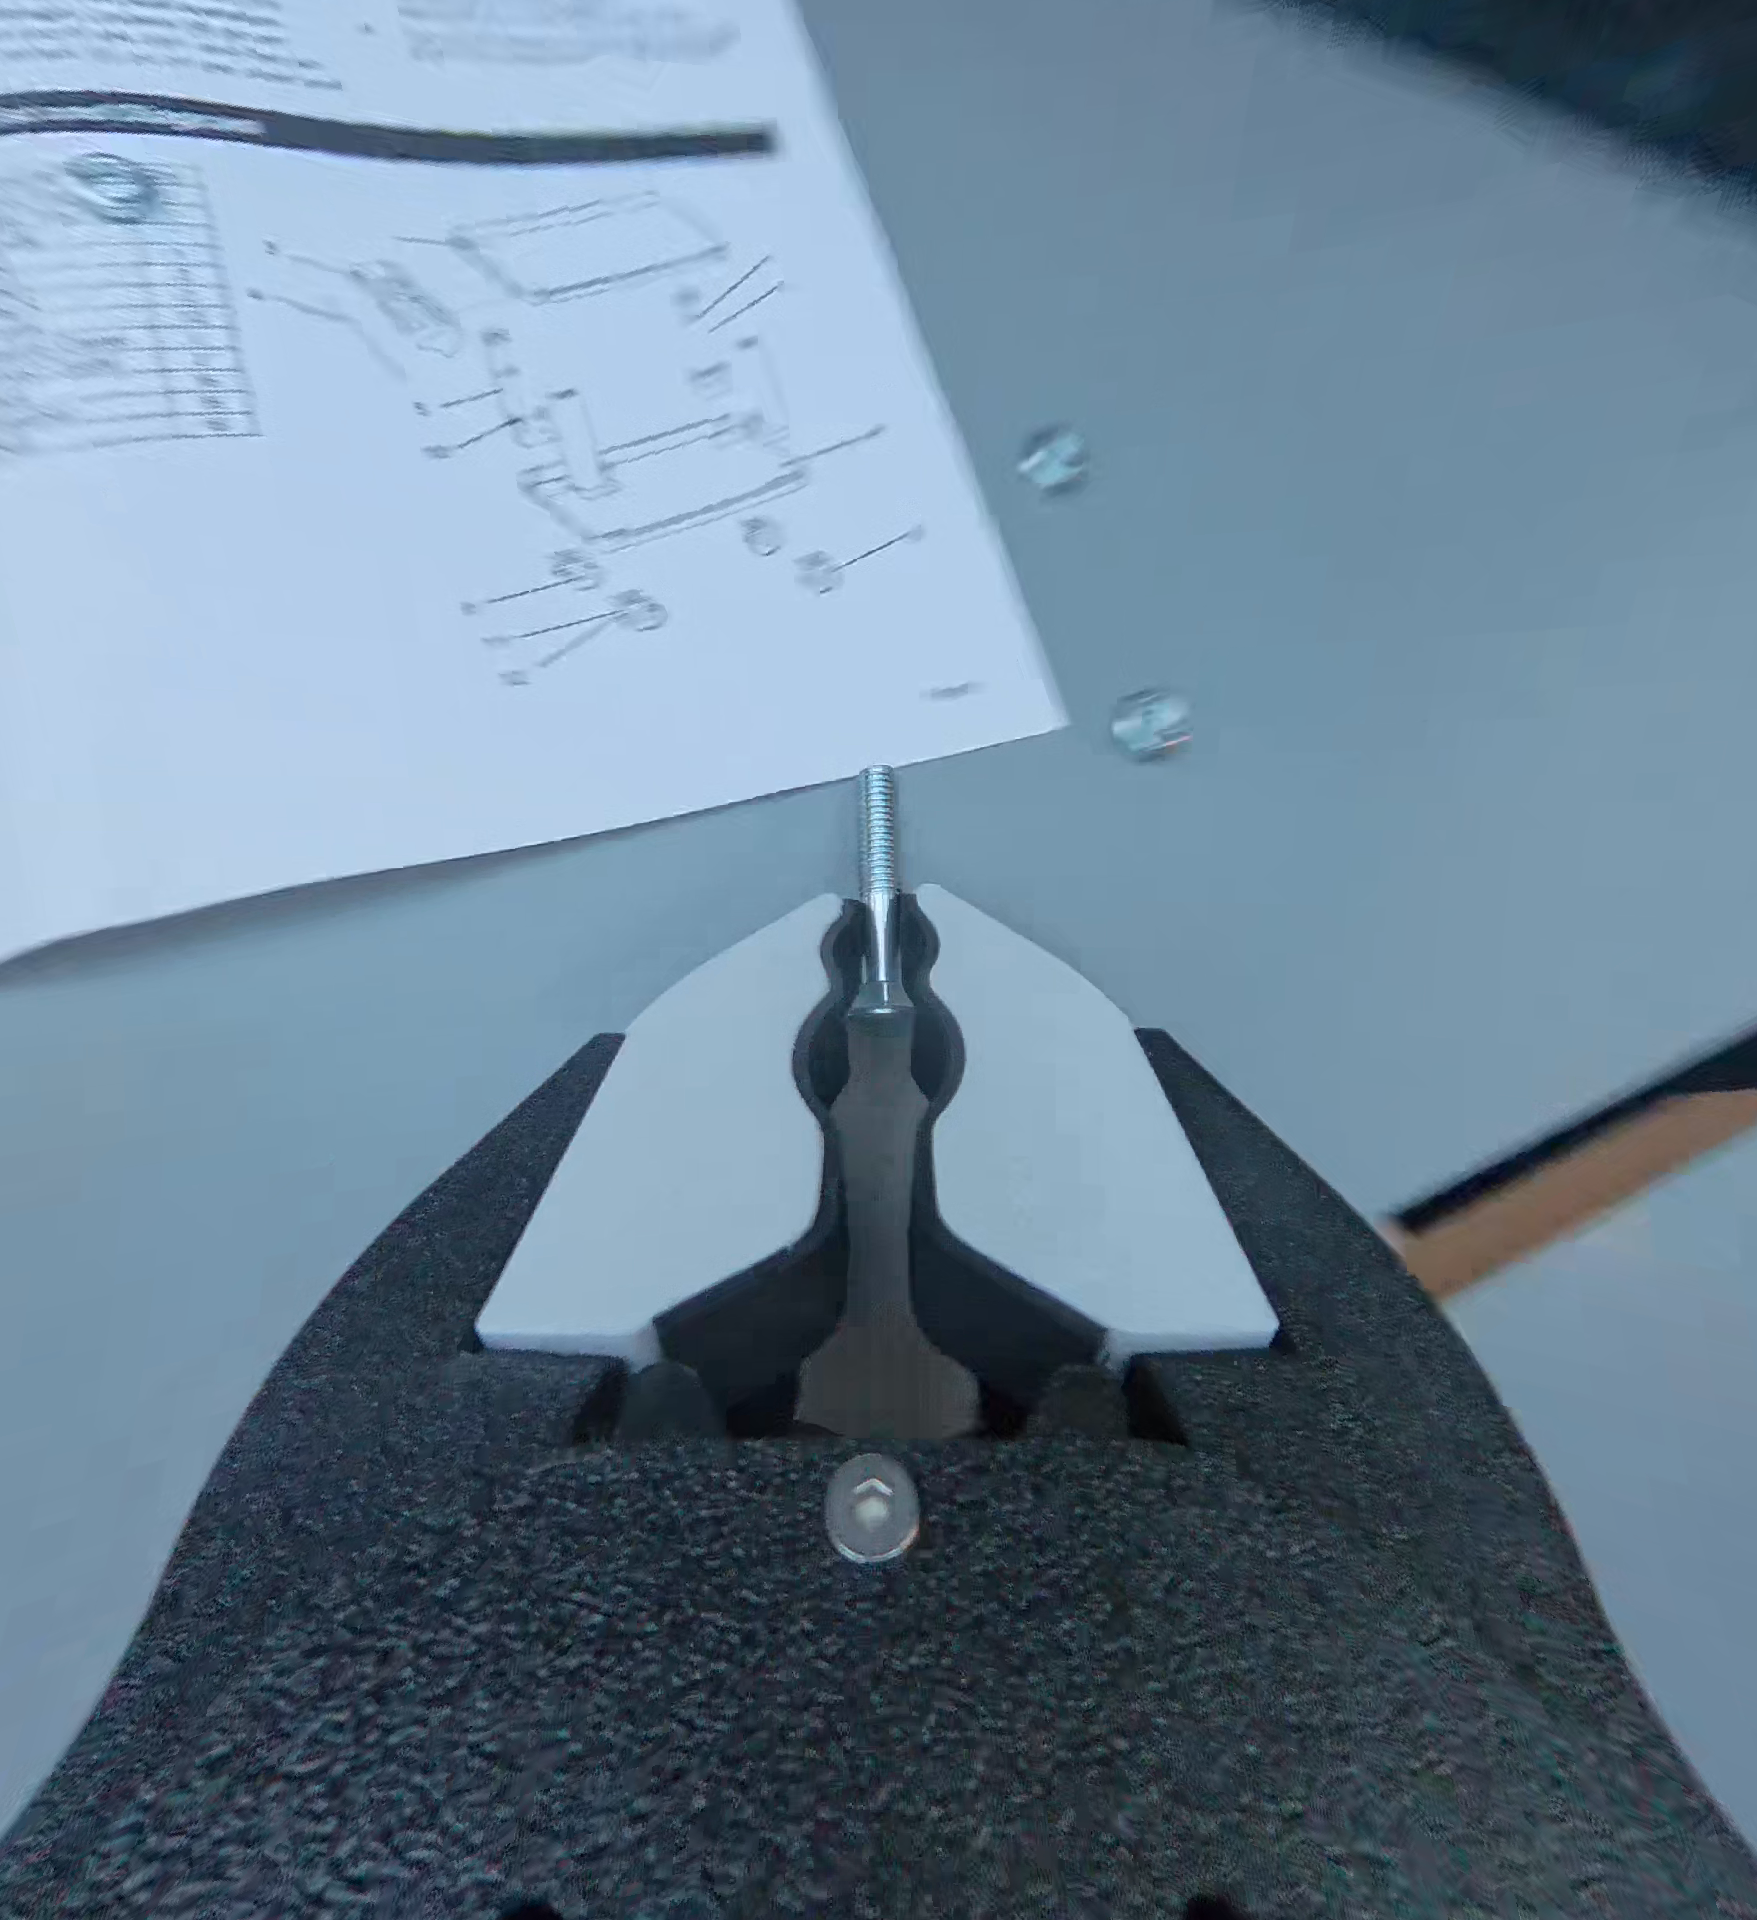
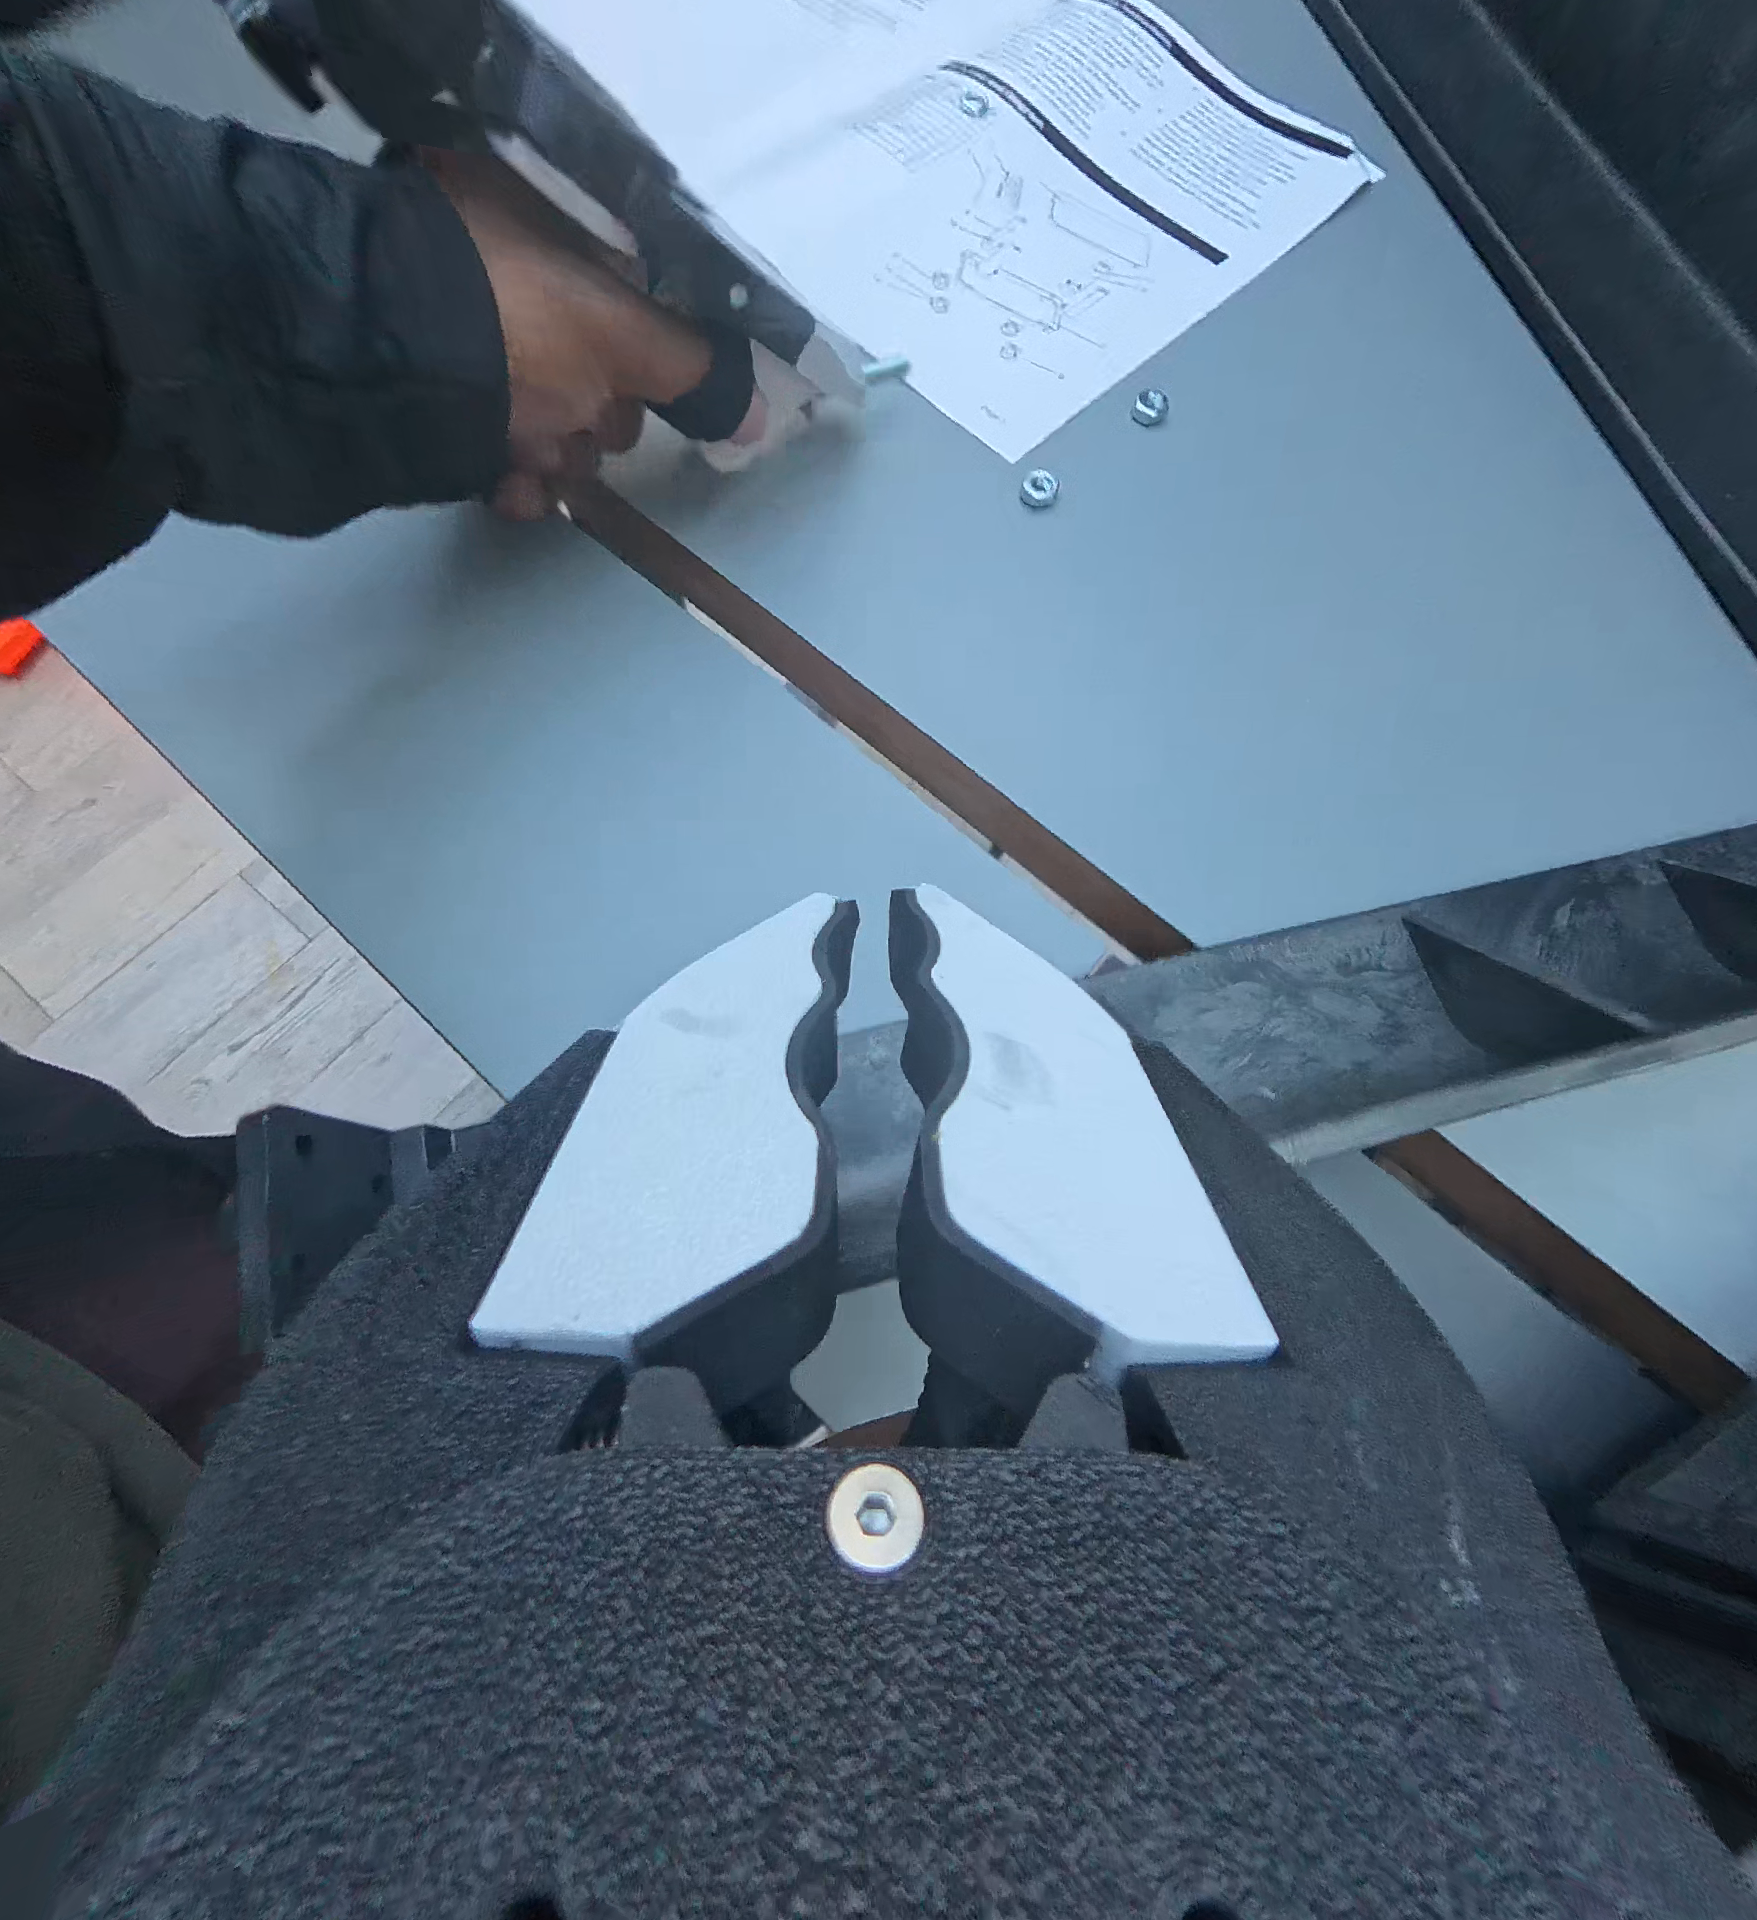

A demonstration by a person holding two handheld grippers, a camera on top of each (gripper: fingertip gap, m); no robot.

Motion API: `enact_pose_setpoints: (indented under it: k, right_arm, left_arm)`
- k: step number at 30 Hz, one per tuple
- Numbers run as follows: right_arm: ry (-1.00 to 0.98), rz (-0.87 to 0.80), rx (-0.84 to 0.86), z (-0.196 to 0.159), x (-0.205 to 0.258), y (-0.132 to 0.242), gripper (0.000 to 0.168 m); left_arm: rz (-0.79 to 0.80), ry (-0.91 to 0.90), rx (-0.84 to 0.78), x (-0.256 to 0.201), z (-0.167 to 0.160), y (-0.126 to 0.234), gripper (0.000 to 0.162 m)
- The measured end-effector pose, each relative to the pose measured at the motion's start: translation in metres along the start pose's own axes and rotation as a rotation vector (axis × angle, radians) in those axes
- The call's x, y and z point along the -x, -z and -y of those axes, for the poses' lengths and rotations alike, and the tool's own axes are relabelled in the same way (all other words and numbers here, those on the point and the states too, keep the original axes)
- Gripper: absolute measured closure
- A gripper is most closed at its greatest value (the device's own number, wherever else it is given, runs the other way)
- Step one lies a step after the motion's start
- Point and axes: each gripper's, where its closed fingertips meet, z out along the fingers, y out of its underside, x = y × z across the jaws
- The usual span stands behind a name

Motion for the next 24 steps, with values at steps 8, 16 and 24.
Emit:
enact_pose_setpoints:
  k: [8, 16, 24]
  right_arm:
    - [-0.551, 0.514, -0.139, 0.064, 0.026, -0.019, 0.142]
    - [-0.825, 0.796, -0.277, 0.110, 0.044, -0.003, 0.138]
    - [-0.831, 0.712, -0.295, 0.120, 0.067, -0.008, 0.156]
  left_arm:
    - [-0.937, 0.517, -0.514, -0.141, 0.054, 0.145, 0.155]
    - [-1.219, 0.476, -0.457, -0.172, 0.030, 0.195, 0.155]
    - [-1.316, 0.466, -0.356, -0.169, 0.013, 0.206, 0.155]
